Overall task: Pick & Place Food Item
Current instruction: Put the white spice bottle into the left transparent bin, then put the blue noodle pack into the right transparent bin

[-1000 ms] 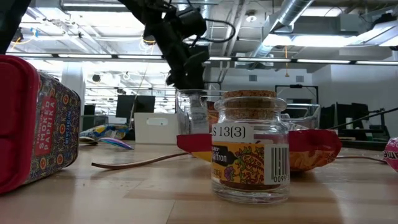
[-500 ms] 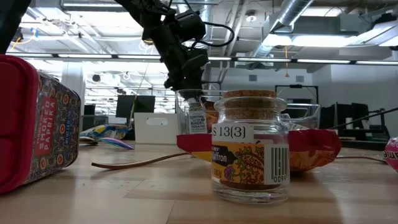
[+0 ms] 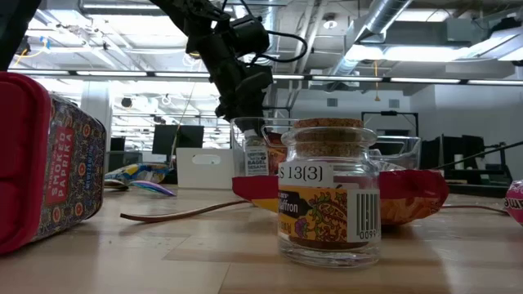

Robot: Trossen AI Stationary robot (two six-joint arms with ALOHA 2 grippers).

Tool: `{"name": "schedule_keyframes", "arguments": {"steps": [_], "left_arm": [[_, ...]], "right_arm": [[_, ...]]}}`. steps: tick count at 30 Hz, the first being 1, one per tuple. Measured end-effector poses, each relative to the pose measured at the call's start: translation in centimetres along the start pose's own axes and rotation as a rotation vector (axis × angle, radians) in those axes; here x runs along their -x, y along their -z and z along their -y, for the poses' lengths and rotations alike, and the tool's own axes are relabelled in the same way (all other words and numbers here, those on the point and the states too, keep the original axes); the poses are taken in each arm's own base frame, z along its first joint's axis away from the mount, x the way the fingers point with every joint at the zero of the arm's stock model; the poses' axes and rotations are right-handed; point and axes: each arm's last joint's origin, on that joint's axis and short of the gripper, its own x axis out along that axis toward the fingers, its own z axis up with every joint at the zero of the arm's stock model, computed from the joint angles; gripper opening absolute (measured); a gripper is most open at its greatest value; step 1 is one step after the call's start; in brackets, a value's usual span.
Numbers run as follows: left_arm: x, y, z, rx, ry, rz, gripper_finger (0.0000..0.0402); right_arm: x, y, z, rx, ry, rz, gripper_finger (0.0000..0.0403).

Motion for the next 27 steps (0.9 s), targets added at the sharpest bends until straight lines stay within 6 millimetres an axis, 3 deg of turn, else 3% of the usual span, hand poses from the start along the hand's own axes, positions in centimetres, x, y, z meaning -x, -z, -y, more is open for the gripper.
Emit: {"name": "schedule_keyframes", "arguments": {"steps": [15, 21, 27], "left_arm": [[0.6, -0.8, -0.2, 0.007, -0.075, 0.083, 0.0256], [5.0, -2.2, -0.2, 0.024, -0.063, 0.254, 0.0257], [11.8, -2.8, 0.6, 0.038, -0.017, 0.45, 0.0257]], "right_arm": [[0.0, 0.0, 0.0, 0.0, 0.0, 0.0, 0.0244], [0.0, -0.1, -0.1, -0.015, -0.007, 0.013, 0.0244], [0.0, -0.7, -0.3, -0.01, -0.003, 0.089, 0.0244]]}}
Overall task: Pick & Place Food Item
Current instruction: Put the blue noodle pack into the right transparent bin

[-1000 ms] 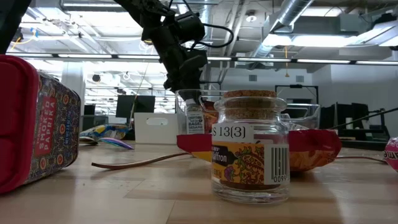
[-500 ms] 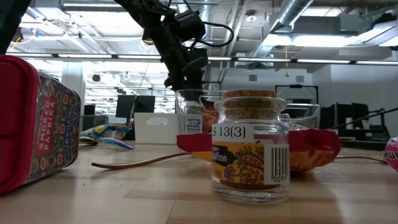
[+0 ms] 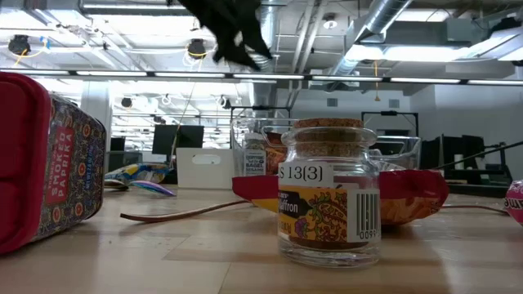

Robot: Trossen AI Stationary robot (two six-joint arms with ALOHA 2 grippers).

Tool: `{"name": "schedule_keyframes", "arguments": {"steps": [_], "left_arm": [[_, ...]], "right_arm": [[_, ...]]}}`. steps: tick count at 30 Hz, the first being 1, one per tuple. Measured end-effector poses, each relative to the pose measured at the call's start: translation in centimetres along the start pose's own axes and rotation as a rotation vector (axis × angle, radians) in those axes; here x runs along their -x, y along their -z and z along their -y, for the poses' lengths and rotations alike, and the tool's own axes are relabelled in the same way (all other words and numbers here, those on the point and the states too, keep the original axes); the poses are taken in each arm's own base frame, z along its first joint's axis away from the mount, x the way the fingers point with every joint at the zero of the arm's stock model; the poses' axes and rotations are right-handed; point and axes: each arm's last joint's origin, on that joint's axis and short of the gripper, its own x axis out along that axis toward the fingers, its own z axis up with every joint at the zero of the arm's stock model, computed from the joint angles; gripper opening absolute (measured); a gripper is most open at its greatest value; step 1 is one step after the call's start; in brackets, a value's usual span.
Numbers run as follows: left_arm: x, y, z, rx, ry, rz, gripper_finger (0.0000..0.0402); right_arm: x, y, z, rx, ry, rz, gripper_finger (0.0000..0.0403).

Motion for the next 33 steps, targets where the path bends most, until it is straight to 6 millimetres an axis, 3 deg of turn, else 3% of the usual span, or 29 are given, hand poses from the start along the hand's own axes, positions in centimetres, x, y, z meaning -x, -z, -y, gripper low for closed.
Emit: {"name": "schedule_keyframes", "arguments": {"steps": [3, 8, 10, 12, 15, 20, 30, 31, 33], "left_arm": [[3.1, -2.3, 0.0, 0.13, 0.032, 0.192, 0.0257], [9.4, -7.1, -0.7, 0.503, 0.148, 0.724, 0.0259], [12.0, -8.4, -1.0, 0.554, 0.196, 0.917, 0.0259], [14.2, -8.7, -1.4, 0.534, 0.186, 0.989, 0.0259], [16.6, -8.1, -1.8, 0.407, 0.107, 0.94, 0.0255], [18.8, -6.5, -2.1, 0.291, 0.045, 0.806, 0.025], [19.8, -5.7, -2.2, 0.224, 0.066, 0.749, 0.0246], [19.8, -5.7, -2.2, 0.221, 0.068, 0.744, 0.0246], [19.8, -5.7, -2.2, 0.213, 0.083, 0.743, 0.0247]], "right_arm": [[0.0, -0.1, 0.1, 0.021, 0.026, 0.025, 0.0244], [0.0, -0.3, 0.3, 0.041, 0.076, 0.059, 0.0244], [0.1, -0.4, 0.5, 0.047, 0.088, 0.066, 0.0244], [0.1, -0.5, 0.7, 0.052, 0.106, 0.076, 0.0244], [0.1, -0.5, 0.8, 0.052, 0.12, 0.072, 0.0244], [0.2, -0.5, 0.7, 0.012, 0.116, 0.075, 0.0244], [0.0, -0.4, 0.9, -0.017, 0.124, 0.076, 0.0244], [-0.3, -0.5, 0.9, -0.093, 0.151, 0.167, 0.0244], [-1.3, -1.2, 1.3, -0.457, 0.19, 0.578, 0.0244]]}}
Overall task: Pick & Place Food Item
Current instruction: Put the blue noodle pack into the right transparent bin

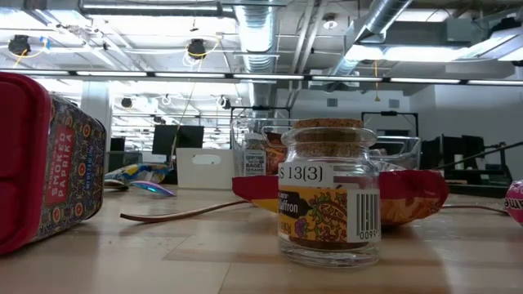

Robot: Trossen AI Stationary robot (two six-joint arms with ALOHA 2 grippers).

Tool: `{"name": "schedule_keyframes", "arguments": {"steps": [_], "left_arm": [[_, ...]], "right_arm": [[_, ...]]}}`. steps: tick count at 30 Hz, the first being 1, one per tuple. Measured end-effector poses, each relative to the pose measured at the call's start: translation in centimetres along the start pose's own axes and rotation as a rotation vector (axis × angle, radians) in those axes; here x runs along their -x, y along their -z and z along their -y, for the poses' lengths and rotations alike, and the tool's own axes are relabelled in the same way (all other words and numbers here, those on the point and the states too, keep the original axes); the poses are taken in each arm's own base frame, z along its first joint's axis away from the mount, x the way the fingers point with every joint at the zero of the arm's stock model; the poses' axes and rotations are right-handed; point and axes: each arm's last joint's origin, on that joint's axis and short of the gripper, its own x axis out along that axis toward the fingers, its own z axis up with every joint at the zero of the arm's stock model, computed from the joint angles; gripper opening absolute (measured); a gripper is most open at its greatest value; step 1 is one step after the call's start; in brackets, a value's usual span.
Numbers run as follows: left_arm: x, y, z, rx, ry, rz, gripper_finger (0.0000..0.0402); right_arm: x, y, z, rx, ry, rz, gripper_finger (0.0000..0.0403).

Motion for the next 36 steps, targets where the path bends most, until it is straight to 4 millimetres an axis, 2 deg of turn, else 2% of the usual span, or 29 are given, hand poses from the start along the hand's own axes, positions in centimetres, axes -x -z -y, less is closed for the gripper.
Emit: {"name": "schedule_keyframes", "arguments": {"steps": [2, 4, 7, 9, 12, 13, 15, 19, 21, 31, 33, 36], "left_arm": [[-0.1, 0.0, 0.0, 0.0, 0.009, -0.002, 0.0247], [-0.1, 0.2, 0.0, -0.002, 0.012, -0.011, 0.0247], [-0.1, 0.2, 0.1, -0.002, 0.025, -0.016, 0.0243], [-0.1, 0.2, 0.1, -0.006, 0.026, -0.014, 0.024], [-0.1, 0.2, 0.1, -0.014, 0.027, -0.012, 0.0236], [-0.1, 0.1, 0.1, -0.013, 0.029, -0.007, 0.0234], [-0.1, 0.0, 0.1, -0.013, 0.03, -0.001, 0.0232], [0.2, -0.2, 0.1, -0.012, 0.032, 0.011, 0.0228], [0.2, -0.2, 0.1, -0.013, 0.03, 0.005, 0.0227], [-0.5, 0.4, 0.1, 0.011, 0.022, -0.017, 0.0227], [-0.6, 0.5, 0.1, 0.031, 0.021, -0.017, 0.0227], [-0.8, 0.8, 0.1, 0.045, 0.014, -0.035, 0.0227]], "right_arm": [[-0.9, 0.8, 0.6, -0.564, -0.052, 0.325, 0.0244], [-1.6, 1.5, 2.1, -0.992, -0.151, 0.528, 0.0244], [-2.0, 1.5, 3.8, -1.352, -0.314, 0.706, 0.0244], [-2.3, 2.1, 4.9, -1.418, -0.321, 0.66, 0.0244], [-2.9, 1.6, 8.6, -1.216, -0.216, 0.582, 0.0244], [-2.9, 0.9, 9.2, -1.135, -0.201, 0.568, 0.0244], [-2.7, -0.7, 8.1, -1.025, -0.244, 0.549, 0.0244], [-1.6, -4.3, 6.3, -0.734, -0.267, 0.667, 0.0244], [-0.9, -5.5, 4.6, -0.633, -0.298, 0.691, 0.0244], [1.4, -8.0, 0.2, -0.27, -0.287, 0.841, 0.0244], [1.4, -8.0, -0.2, -0.138, -0.273, 0.767, 0.0244], [1.1, -7.2, -0.8, 0.243, -0.303, 0.421, 0.0244]]}}
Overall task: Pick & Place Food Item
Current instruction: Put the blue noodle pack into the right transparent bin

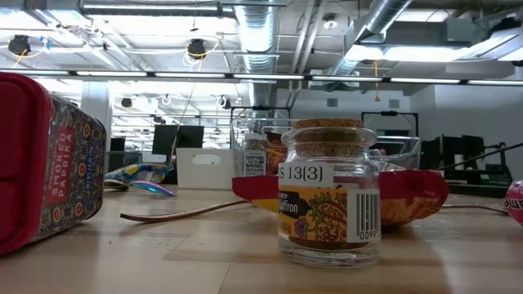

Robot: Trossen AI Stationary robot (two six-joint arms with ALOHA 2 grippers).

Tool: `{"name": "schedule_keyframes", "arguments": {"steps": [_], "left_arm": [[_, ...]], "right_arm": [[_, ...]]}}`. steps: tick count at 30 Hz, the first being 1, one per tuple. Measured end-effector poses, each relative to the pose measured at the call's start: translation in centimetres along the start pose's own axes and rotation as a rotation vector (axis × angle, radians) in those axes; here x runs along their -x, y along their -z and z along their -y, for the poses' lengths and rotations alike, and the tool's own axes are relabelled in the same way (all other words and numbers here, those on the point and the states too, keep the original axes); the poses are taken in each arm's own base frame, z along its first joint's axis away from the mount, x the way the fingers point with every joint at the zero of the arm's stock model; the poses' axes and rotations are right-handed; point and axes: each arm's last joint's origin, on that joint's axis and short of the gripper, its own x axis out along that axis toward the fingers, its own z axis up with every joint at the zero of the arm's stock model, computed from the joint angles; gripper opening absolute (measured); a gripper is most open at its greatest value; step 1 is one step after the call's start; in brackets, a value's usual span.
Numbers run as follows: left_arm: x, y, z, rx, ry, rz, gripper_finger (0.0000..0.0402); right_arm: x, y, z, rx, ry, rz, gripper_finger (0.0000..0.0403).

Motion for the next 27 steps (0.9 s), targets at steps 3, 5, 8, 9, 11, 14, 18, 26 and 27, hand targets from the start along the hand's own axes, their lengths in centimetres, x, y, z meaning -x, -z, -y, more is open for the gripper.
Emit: {"name": "schedule_keyframes", "arguments": {"steps": [3, 5, 8, 9, 11, 14, 18, 26, 27], "left_arm": [[0.0, -0.1, 0.0, 0.004, 0.003, 0.009, 0.0227], [0.0, -0.1, 0.0, 0.004, 0.002, 0.006, 0.0227], [-0.1, 0.1, 0.0, 0.001, -0.001, -0.007, 0.0227], [0.0, 0.1, 0.0, 0.001, -0.002, -0.012, 0.0227], [0.0, 0.2, 0.0, -0.002, -0.004, -0.02, 0.0227], [0.0, 0.2, 0.0, -0.003, -0.004, -0.02, 0.0227], [-0.1, 0.3, 0.0, -0.007, -0.004, -0.022, 0.0227], [-0.4, 0.6, -0.1, -0.01, -0.006, -0.037, 0.0227], [-0.5, 0.6, -0.1, -0.011, -0.006, -0.042, 0.0227]], "right_arm": [[0.5, 0.8, -1.4, 0.104, -0.24, -0.366, 0.0244], [1.1, 1.2, -2.3, 0.065, -0.38, -0.58, 0.0244], [2.0, 1.6, -3.1, -0.018, -0.531, -0.863, 0.0244], [2.3, 1.8, -3.3, -0.052, -0.559, -0.954, 0.0244], [2.8, 2.1, -3.2, -0.124, -0.568, -1.135, 0.0244], [3.8, 2.4, -2.6, -0.187, -0.507, -1.262, 0.0244], [5.8, 2.1, -1.7, -0.081, -0.475, -1.291, 0.0244], [9.1, -0.7, -2.4, 0.079, -0.372, -1.18, 0.0244], [9.4, -1.0, -2.5, 0.088, -0.358, -1.173, 0.0244]]}}
